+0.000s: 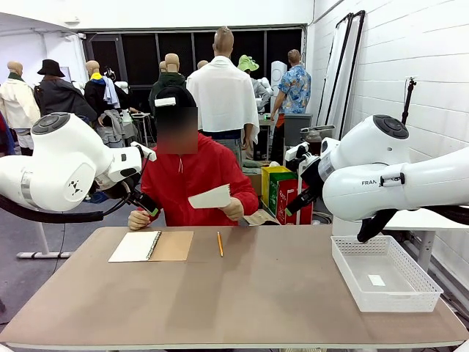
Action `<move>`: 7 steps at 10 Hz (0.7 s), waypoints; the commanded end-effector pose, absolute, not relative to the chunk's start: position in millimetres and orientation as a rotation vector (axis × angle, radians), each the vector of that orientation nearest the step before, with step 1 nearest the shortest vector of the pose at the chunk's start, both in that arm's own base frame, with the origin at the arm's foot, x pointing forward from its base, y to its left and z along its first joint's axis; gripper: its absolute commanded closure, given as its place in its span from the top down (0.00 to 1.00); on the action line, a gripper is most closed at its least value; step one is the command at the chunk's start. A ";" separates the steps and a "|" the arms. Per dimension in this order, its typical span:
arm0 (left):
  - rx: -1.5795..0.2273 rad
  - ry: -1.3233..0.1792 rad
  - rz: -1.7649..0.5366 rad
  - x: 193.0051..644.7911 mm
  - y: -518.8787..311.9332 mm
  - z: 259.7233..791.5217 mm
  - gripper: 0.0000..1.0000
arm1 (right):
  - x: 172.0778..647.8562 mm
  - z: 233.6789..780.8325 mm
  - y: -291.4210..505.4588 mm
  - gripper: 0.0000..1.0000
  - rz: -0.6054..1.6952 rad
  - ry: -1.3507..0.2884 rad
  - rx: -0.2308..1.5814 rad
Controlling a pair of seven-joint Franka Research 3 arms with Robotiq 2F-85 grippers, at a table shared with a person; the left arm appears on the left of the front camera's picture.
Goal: Sort the paper based on its condition.
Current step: If a person hands you a paper, place it in the Organizing basket , and if it's crumpled, put it in the Trash can.
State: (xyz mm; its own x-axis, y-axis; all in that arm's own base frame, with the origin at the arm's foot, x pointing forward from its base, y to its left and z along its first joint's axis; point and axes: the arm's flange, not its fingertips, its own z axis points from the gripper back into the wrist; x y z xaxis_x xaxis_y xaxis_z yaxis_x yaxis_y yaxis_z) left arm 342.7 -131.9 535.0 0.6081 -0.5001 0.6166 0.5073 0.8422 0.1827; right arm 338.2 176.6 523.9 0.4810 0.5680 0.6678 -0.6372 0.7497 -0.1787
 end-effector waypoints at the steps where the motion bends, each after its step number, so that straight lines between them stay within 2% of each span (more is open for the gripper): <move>1: -0.012 -0.716 -0.586 342.3 -132.4 536.2 1.00 | 338.2 523.7 176.8 1.00 0.736 -0.775 0.101; 7: -0.012 -0.716 -0.586 342.3 -132.4 536.2 1.00 | 338.2 523.9 176.7 1.00 0.736 -0.776 0.098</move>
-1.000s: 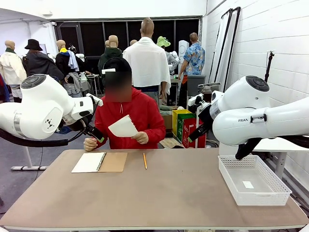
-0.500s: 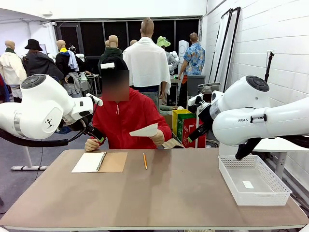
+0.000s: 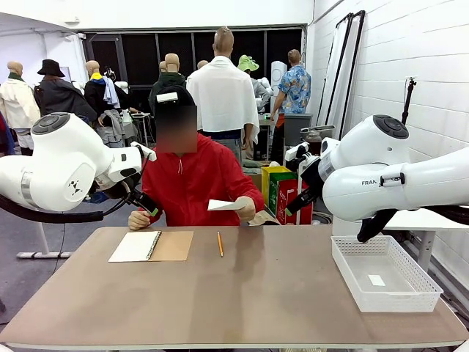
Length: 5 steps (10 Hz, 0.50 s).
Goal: Sort the paper based on its condition.
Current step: If a person hands you a paper, place it in the Organizing basket , and if it's crumpled, put it in the Trash can.
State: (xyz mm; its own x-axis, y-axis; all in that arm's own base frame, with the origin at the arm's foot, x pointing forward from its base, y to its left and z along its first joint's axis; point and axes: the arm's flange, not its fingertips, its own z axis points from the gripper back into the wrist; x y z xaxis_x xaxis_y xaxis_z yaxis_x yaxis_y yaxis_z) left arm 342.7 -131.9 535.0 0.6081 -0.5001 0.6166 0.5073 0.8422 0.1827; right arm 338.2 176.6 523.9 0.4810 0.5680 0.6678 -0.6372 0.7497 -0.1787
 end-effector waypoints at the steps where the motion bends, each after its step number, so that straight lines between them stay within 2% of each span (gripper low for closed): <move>1: -0.012 -0.716 -0.586 342.3 -132.4 536.2 1.00 | 345.1 526.2 177.1 1.00 0.649 -0.731 0.125; 5: -0.012 -0.716 -0.586 342.3 -132.4 536.2 1.00 | 389.1 532.9 152.5 1.00 0.103 -0.497 0.398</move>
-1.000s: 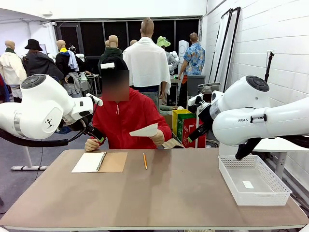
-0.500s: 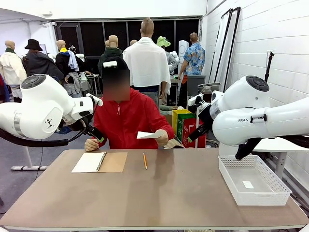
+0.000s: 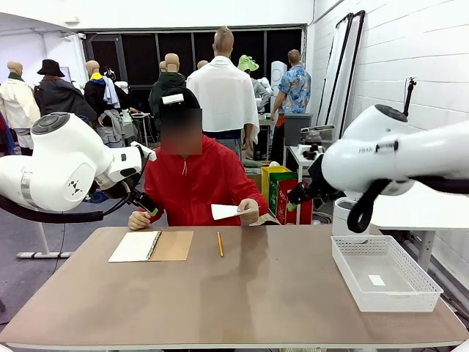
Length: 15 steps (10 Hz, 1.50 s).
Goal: Sort the paper based on its condition.
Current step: If a person hands you a paper, place it in the Organizing basket , and if it's crumpled, put it in the Trash can.
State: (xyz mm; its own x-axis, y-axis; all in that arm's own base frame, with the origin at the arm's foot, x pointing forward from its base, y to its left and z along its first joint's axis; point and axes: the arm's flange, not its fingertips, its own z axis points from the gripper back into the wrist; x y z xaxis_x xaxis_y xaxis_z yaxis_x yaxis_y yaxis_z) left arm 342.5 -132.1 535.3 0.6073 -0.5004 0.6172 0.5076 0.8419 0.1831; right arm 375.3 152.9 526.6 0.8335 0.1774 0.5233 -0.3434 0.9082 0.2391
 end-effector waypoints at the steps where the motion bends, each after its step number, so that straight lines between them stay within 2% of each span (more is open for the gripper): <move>1: -0.012 -0.716 -0.586 342.3 -132.4 536.2 1.00 | 397.6 527.2 145.8 1.00 0.006 -0.459 0.432; 4: -0.012 -0.716 -0.586 342.3 -132.4 536.2 1.00 | 411.4 507.5 130.3 1.00 -0.169 -0.345 0.554; 5: -0.012 -0.716 -0.586 342.3 -132.4 536.2 1.00 | 409.3 509.0 132.2 1.00 -0.104 -0.388 0.506; 9: -0.012 -0.716 -0.586 342.3 -132.4 536.2 1.00 | 410.2 505.3 124.5 1.00 -0.136 -0.363 0.504; 12: -0.012 -0.716 -0.586 342.3 -132.4 536.2 1.00 | 452.3 494.4 137.2 1.00 -0.464 -0.145 0.686; 15: -0.012 -0.716 -0.586 342.3 -132.4 536.2 1.00 | 484.9 472.9 144.8 1.00 -0.619 -0.018 0.795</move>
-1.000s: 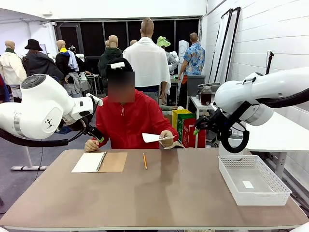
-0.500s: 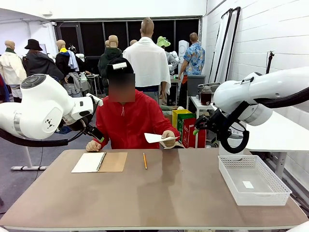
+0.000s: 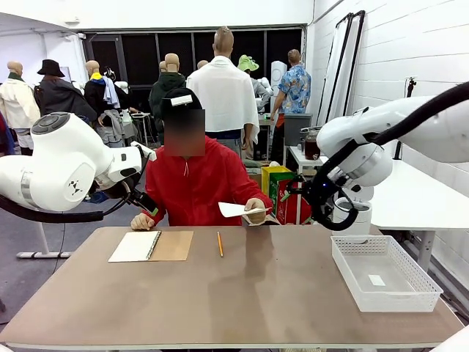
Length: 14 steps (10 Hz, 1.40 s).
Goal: Sort the paper based on its condition.
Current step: If a person hands you a paper, place it in the Organizing basket , and if it's crumpled, put it in the Trash can.
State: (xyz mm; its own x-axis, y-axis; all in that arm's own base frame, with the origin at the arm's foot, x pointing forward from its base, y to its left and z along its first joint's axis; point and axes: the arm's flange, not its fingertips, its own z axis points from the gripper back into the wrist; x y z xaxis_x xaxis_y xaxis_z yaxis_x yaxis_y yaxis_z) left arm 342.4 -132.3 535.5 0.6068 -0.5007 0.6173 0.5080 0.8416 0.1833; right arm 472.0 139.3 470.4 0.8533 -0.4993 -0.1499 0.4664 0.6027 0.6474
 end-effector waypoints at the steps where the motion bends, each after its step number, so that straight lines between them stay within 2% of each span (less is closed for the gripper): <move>1: -0.012 -0.716 -0.586 342.3 -132.4 536.2 1.00 | 494.0 465.9 145.9 1.00 -0.662 0.037 0.870; 4: -0.012 -0.716 -0.586 342.3 -132.4 536.2 1.00 | 511.0 450.1 152.4 1.00 -0.634 0.173 1.028; 6: -0.012 -0.716 -0.586 342.3 -132.4 536.2 1.00 | 512.9 444.9 158.3 1.00 -0.622 0.229 1.037; 7: -0.012 -0.716 -0.586 342.3 -132.4 536.2 1.00 | 511.4 444.8 159.8 1.00 -0.622 0.208 0.990; 11: -0.012 -0.716 -0.586 342.3 -132.4 536.2 1.00 | 507.0 445.4 158.2 1.00 -0.640 0.212 1.016; 14: -0.012 -0.716 -0.586 342.3 -132.4 536.2 1.00 | 520.7 433.1 170.7 1.00 -0.645 0.277 1.037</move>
State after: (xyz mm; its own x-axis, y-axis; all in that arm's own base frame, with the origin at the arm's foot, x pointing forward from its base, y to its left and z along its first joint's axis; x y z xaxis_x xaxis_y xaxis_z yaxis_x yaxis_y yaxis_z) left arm 342.4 -132.3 535.5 0.6067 -0.5007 0.6174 0.5080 0.8416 0.1834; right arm 509.3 164.5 434.5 0.7912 -0.3876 -0.4730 0.6029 0.3650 0.7094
